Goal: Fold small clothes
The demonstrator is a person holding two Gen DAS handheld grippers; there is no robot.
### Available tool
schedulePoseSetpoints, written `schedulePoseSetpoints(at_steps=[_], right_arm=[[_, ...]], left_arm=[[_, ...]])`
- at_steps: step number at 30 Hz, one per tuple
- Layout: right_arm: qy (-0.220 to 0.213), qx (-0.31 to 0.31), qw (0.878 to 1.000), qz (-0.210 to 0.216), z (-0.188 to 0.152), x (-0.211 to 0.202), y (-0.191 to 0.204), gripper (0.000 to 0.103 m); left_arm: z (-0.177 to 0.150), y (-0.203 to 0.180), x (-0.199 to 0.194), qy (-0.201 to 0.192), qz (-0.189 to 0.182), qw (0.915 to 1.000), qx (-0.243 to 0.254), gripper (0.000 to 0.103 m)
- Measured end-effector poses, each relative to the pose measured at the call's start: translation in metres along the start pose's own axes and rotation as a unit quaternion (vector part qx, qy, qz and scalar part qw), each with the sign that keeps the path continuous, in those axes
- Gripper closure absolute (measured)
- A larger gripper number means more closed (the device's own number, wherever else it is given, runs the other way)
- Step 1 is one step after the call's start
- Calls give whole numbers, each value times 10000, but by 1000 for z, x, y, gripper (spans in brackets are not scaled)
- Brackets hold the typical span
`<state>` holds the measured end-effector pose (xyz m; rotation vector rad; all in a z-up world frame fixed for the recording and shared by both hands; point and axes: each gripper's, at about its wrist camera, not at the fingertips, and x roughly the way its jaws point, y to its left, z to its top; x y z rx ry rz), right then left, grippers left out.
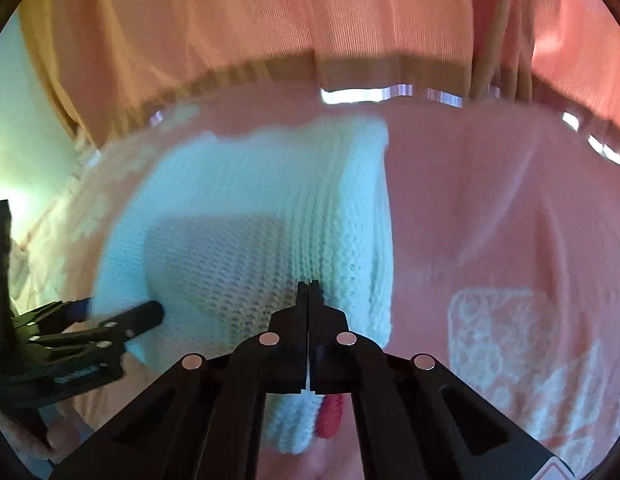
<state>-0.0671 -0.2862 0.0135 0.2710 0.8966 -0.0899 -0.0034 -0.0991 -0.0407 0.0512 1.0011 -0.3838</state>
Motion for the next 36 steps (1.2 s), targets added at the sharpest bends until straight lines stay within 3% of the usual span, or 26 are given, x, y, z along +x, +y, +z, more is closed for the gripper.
schedulePoseSetpoints(at_steps=[6, 9, 12, 16, 21, 22, 24, 28, 30, 31, 32, 33, 35, 36], right_arm=[[-851, -342, 9945, -496, -10, -45, 16, 95], [-866, -438, 9935, -587, -8, -43, 21, 92], [-634, -162, 9971, -386, -8, -33, 12, 81], [-448, 260, 9984, -211, -6, -24, -5, 79], [-252, 576, 9980, -16, -2, -11, -18, 65], [-173, 631, 9978, 48, -1, -7, -19, 61], [-51, 695, 9974, 156, 0, 1, -21, 40], [289, 786, 9960, 308, 3, 28, -21, 29], [601, 953, 9924, 496, 1, 53, -22, 27], [590, 1001, 9919, 508, 0, 58, -22, 28], [496, 944, 9931, 495, 0, 62, -21, 42], [399, 933, 9930, 611, 1, 61, -19, 77], [291, 1147, 9884, 947, 8, 52, -16, 81], [100, 1035, 9893, 1023, 14, 40, -9, 82]], left_arm=[[-3, -15, -43, -883, 277, 9947, 440, 27], [-3, -24, -50, -1137, 479, 9899, 692, 27], [-1, -27, -46, -1088, 507, 9900, 735, 27], [2, -23, -42, -1004, 488, 9917, 631, 27], [1, -22, -36, -929, 544, 9924, 602, 27], [2, -22, -35, -877, 501, 9931, 588, 27], [6, -18, -33, -787, 292, 9953, 485, 19], [28, 11, -23, -615, -364, 9966, -406, 12], [39, 27, -1, -295, -701, 9929, -910, 13], [42, 34, 12, -142, -862, 9897, -1135, 17], [44, 39, 28, 26, -1126, 9855, -1268, 31], [44, 41, 37, 119, -1238, 9834, -1320, 40], [47, 39, 31, -7, -1409, 9815, -1298, 58], [51, 35, 22, -84, -1480, 9815, -1210, 61]])
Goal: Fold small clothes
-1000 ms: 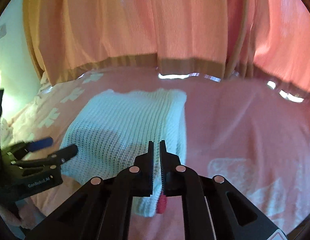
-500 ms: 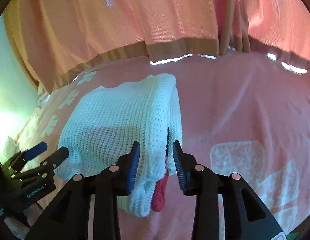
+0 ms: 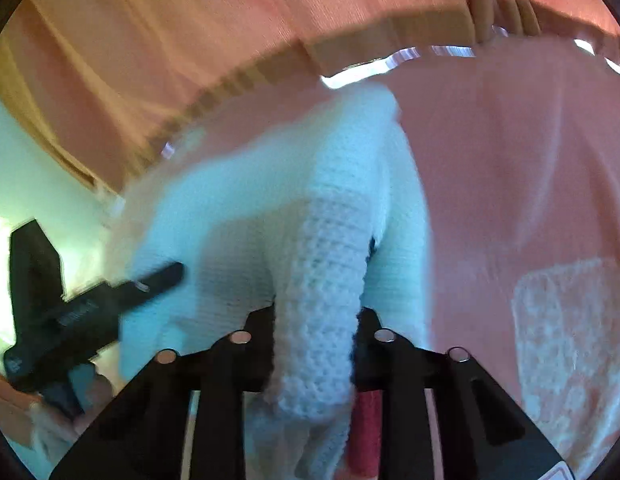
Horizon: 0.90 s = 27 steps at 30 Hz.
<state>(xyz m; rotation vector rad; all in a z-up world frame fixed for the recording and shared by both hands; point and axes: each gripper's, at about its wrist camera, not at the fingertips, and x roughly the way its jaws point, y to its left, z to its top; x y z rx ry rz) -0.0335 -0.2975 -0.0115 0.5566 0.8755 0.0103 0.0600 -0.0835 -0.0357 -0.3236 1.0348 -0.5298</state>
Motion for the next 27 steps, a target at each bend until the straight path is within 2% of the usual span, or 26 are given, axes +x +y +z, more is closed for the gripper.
schedulePoseSetpoints(at_steps=[4, 6, 8, 9, 10, 11, 12, 13, 15, 16, 17, 19, 20, 22, 23, 25, 26, 27], right_arm=[[-775, -741, 9935, 371, 21, -53, 61, 82], [-1173, -1139, 9845, 627, 33, -80, 95, 82], [-1276, -1372, 9793, 763, 41, -86, 115, 82], [-1226, -1484, 9784, 759, 43, -81, 122, 80], [-1135, -1551, 9788, 710, 44, -70, 126, 78], [-974, -1515, 9814, 664, 44, -52, 125, 72], [-617, -1478, 9853, 593, 42, -21, 118, 67], [-376, -1473, 9874, 447, 39, -2, 112, 67], [138, -1477, 9875, -530, 27, 47, 91, 68], [159, -1394, 9865, -839, 23, 52, 87, 70], [51, -1213, 9901, -705, 21, 45, 84, 76], [-247, -1053, 9941, -108, 19, 21, 92, 77], [-508, -1307, 9901, -62, 16, 5, 108, 77], [-643, -1733, 9828, -60, 8, -2, 131, 79], [-484, -1782, 9828, -69, 5, 6, 134, 81], [123, -1695, 9850, -301, -7, 35, 126, 82], [464, -1727, 9819, -620, -18, 60, 116, 82], [246, -1849, 9796, -748, -20, 63, 112, 82]], left_arm=[[16, -36, -70, -734, -601, 9934, 638, 63], [23, -42, -101, -1146, -632, 9871, 924, 62], [31, -37, -126, -1459, -578, 9821, 1045, 60], [34, -30, -131, -1520, -507, 9818, 1015, 55], [37, -22, -132, -1571, -308, 9824, 961, 51], [39, -10, -124, -1598, 174, 9829, 898, 39], [39, 0, -114, -1568, 675, 9814, 883, 23], [38, 16, -96, -1466, 1467, 9750, 799, 19], [35, 39, -74, -1219, 2289, 9635, 665, 23], [33, 48, -70, -1160, 2457, 9606, 588, 25], [27, 57, -73, -1175, 2361, 9636, 443, 25], [18, 62, -84, -1228, 2011, 9715, 263, 25], [12, 60, -91, -1292, 1834, 9741, 295, 25], [9, 55, -94, -1362, 1752, 9739, 476, 22], [6, 51, -87, -1259, 1799, 9738, 598, 22], [7, 47, -68, -902, 1841, 9762, 710, 22], [6, 46, -56, -665, 1856, 9776, 733, 22], [4, 46, -50, -549, 1889, 9775, 768, 22]])
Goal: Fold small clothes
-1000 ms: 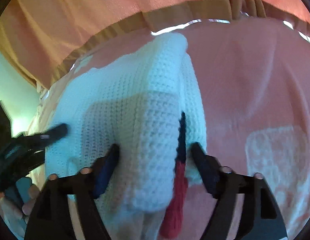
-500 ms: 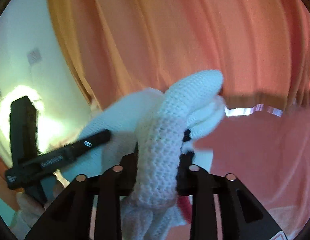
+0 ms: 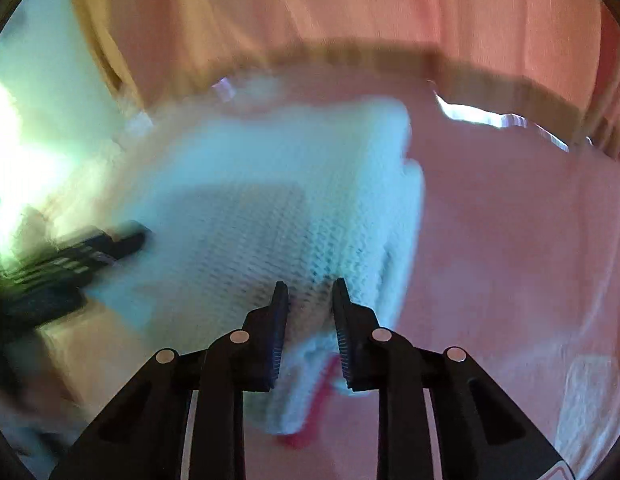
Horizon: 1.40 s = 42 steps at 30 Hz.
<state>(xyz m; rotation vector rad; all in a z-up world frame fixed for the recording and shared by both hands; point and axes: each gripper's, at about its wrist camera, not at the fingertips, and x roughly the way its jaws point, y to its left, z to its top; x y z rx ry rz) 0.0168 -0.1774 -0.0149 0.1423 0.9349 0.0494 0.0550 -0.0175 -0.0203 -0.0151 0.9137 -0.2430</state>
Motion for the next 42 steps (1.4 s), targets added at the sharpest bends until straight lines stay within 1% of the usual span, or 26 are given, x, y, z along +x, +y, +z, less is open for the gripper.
schedulePoseSetpoints(at_steps=[2, 4, 5, 6, 7, 8, 10, 12, 13, 14, 15, 16, 17, 19, 20, 21, 22, 23, 24, 26, 28, 30, 33, 36, 39, 42], right_arm=[[-57, -130, 9998, -107, 10, -11, 1, 82], [-434, 43, 9990, 82, 13, -38, -4, 76], [-616, 195, 9979, 63, 11, -52, -10, 61], [-615, 291, 9977, 61, 7, -55, -13, 43], [-523, 387, 9978, 101, 5, -53, -19, 36], [-241, 591, 9977, 230, -1, -43, -27, 35], [218, 1125, 9916, 594, -15, -22, -40, 35], [692, 1628, 9761, 1263, -23, 8, -46, 34], [787, 1782, 9699, 1462, -26, 17, -47, 37], [821, 1921, 9651, 1579, -25, 31, -49, 43], [694, 1895, 9667, 1573, -22, 31, -49, 59], [622, 1767, 9699, 1556, -15, 29, -46, 62], [344, 1499, 9786, 1366, -6, 16, -37, 65], [-295, 694, 9926, 948, 7, -16, -14, 66], [-540, 112, 9969, 561, 11, -29, 2, 66], [-530, -65, 9976, 429, 9, -28, 5, 65], [-349, -125, 9989, 297, 7, -17, 4, 64], [101, -41, 9999, 133, 2, 7, -3, 62], [388, 173, 9991, 89, -7, 22, -12, 57], [286, 687, 9969, 265, -10, 9, -26, 55], [60, 815, 9966, 124, -9, -17, -26, 52], [-426, 721, 9962, -237, -16, -50, -19, 35], [-816, 551, 9916, -836, -48, -75, -5, 30], [-753, 484, 9892, -1163, -75, -79, 1, 30], [-735, 464, 9894, -1166, -84, -78, 2, 30], [-835, 439, 9890, -1140, -89, -78, 2, 28]], left_arm=[[-8, -12, -2, -27, 173, 9995, 276, 22], [-14, -16, -14, -159, 174, 9987, 453, 21], [-18, -14, -21, -220, 143, 9987, 430, 19], [-21, -10, -24, -224, 170, 9990, 343, 19], [-23, -6, -27, -211, 157, 9994, 230, 19], [-25, 1, -29, -163, 90, 9998, 82, 19], [-26, 9, -31, -113, -39, 9999, -113, 19], [-27, 13, -35, -137, -117, 9997, -157, 19], [-27, 12, -36, -150, -129, 9997, -149, 19], [-29, 12, -37, -163, -148, 9997, -118, 19], [-29, 11, -37, -159, -148, 9997, -89, 19], [-30, 11, -37, -150, -138, 9998, -65, 19], [-31, 10, -37, -140, -154, 9998, -56, 19], [-33, 8, -40, -139, -239, 9996, 7, 19], [-35, 5, -41, -176, -259, 9995, 82, 19], [-36, 2, -41, -194, -255, 9994, 160, 18], [-37, -1, -41, -193, -220, 9993, 243, 18], [-39, -4, -40, -189, -174, 9991, 330, 18], [-40, -7, -39, -188, -154, 9990, 386, 18], [-43, -11, -38, -160, -94, 9988, 450, 18], [-47, -14, -43, -220, -90, 9983, 529, 16], [-53, -18, -49, -412, 52, 9969, 663, 13], [-64, -21, -54, -609, 380, 9946, 754, 10], [-76, -19, -59, -780, 561, 9937, 583, 10], [-85, -20, -65, -941, 622, 9923, 503, 11], [-94, -26, -70, -1103, 705, 9896, 599, 11]])
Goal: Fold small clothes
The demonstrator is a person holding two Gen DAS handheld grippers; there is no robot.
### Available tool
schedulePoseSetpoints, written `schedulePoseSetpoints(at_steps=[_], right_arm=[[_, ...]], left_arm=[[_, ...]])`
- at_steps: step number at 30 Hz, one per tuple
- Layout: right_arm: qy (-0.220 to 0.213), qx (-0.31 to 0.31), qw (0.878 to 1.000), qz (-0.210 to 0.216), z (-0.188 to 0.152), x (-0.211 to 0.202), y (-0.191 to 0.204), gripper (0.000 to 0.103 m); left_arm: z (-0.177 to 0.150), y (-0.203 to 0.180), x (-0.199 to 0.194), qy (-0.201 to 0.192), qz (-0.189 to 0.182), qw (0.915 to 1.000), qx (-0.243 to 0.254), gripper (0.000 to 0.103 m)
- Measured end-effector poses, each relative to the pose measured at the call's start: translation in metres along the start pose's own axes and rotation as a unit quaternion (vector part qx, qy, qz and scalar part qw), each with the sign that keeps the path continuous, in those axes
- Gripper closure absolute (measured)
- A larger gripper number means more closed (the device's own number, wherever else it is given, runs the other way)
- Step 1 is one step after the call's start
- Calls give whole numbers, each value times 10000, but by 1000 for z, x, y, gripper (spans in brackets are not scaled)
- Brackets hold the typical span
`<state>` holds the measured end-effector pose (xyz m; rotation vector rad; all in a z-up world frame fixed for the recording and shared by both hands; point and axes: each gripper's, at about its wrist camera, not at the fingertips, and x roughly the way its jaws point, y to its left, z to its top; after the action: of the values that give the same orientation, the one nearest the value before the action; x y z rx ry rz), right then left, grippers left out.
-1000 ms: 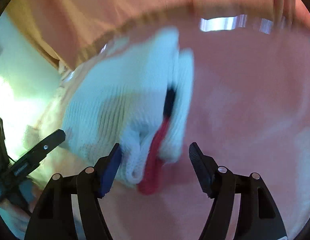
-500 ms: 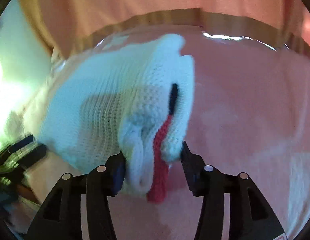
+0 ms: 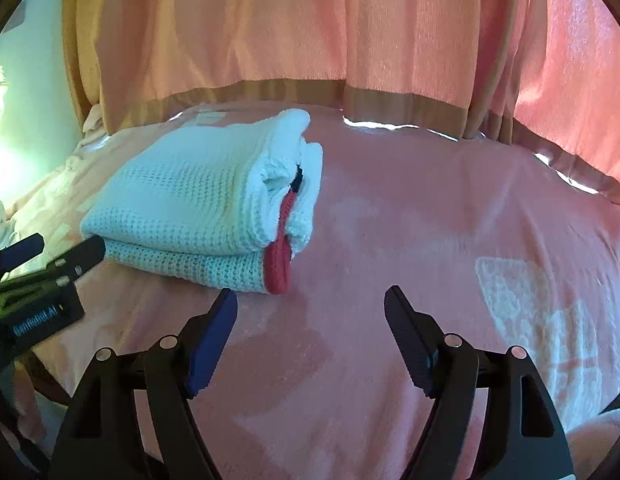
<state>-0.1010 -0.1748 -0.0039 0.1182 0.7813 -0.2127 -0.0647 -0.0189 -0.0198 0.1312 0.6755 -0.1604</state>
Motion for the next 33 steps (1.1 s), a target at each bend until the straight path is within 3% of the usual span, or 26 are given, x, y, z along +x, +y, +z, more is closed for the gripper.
schedulePoseSetpoints(at_steps=[8, 33], right_arm=[[-73, -46, 10000, 8, -11, -5, 4, 25], [-62, -96, 9999, -7, -13, 0, 4, 24]], left_arm=[[-5, -9, -9, -220, 33, 9998, 23, 11], [-6, -1, -3, -84, 38, 9999, -63, 11]])
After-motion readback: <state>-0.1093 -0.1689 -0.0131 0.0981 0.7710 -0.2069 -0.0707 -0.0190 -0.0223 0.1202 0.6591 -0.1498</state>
